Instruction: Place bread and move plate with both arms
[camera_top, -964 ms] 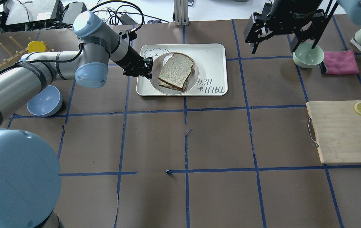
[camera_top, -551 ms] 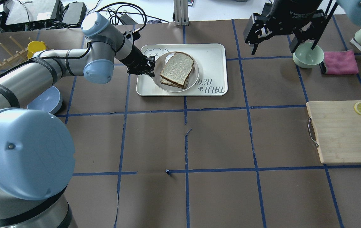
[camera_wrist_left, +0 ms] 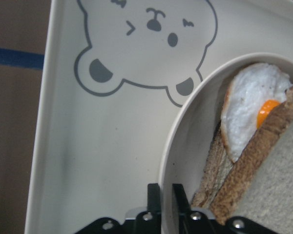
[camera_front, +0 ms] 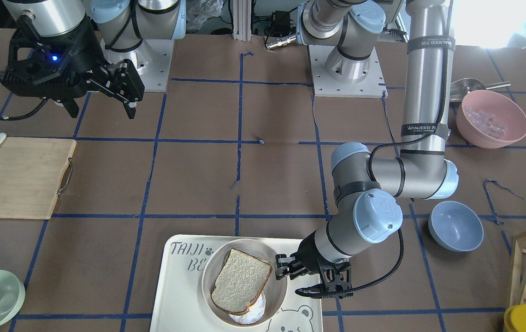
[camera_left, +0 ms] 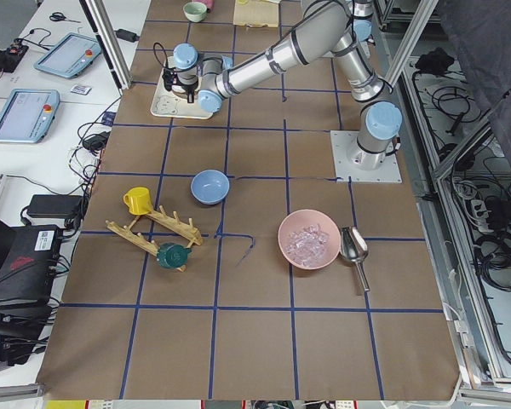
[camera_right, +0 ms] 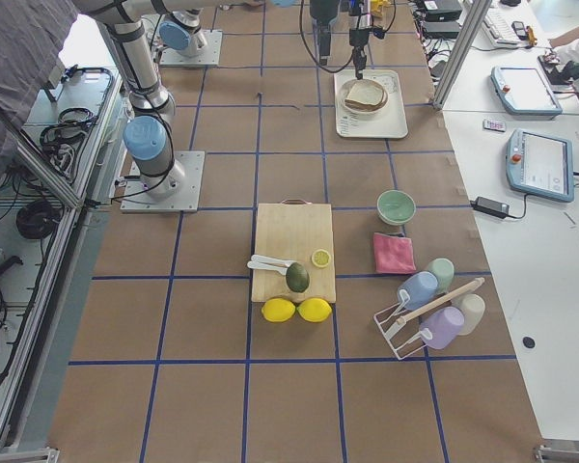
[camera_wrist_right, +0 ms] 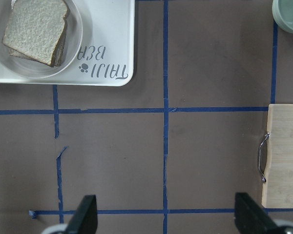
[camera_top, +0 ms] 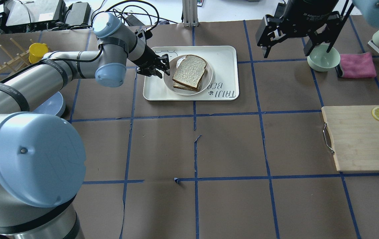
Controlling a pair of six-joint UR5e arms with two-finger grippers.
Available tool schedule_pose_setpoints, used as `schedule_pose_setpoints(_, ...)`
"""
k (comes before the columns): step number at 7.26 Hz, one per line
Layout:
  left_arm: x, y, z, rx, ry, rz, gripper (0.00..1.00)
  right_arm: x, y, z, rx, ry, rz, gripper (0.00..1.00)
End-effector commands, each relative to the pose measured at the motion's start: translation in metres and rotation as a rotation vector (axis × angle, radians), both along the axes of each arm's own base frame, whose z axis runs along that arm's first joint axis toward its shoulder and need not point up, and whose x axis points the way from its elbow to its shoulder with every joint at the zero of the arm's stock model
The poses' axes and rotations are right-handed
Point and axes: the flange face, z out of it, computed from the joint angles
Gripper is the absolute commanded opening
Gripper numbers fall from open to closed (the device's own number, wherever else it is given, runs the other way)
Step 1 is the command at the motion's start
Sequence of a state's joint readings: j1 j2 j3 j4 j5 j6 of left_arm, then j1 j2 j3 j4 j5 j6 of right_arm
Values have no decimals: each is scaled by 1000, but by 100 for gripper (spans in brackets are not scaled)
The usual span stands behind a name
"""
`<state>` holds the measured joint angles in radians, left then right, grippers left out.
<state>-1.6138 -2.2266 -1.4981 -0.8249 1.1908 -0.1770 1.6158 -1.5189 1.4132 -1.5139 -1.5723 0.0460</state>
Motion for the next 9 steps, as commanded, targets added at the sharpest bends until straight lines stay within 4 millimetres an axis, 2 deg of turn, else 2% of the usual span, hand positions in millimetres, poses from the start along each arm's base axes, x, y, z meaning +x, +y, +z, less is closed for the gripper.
schedule_pose_setpoints(1,0,11,39,6,-9,-11,100,0,0,-3,3,0,-1,100)
schedule_pose_setpoints(3,0,50,122,36,-25,-13,100,0,0,-2,1,0,-1,100)
schedule_pose_setpoints(4,9,78,167,90,-113,-6,100,0,0,-2,0,0,1,100)
schedule_pose_setpoints(5,17,112,202,154,-191,-5,100,1,0,-1,-11,-2,3,100)
schedule_pose_setpoints(7,20,178,253,174,-211,-50,100,1,0,0,-14,-2,7,100)
schedule_pose_setpoints(9,35,230,282,186,-335,-58,100,1,0,-1,-11,-2,6,100)
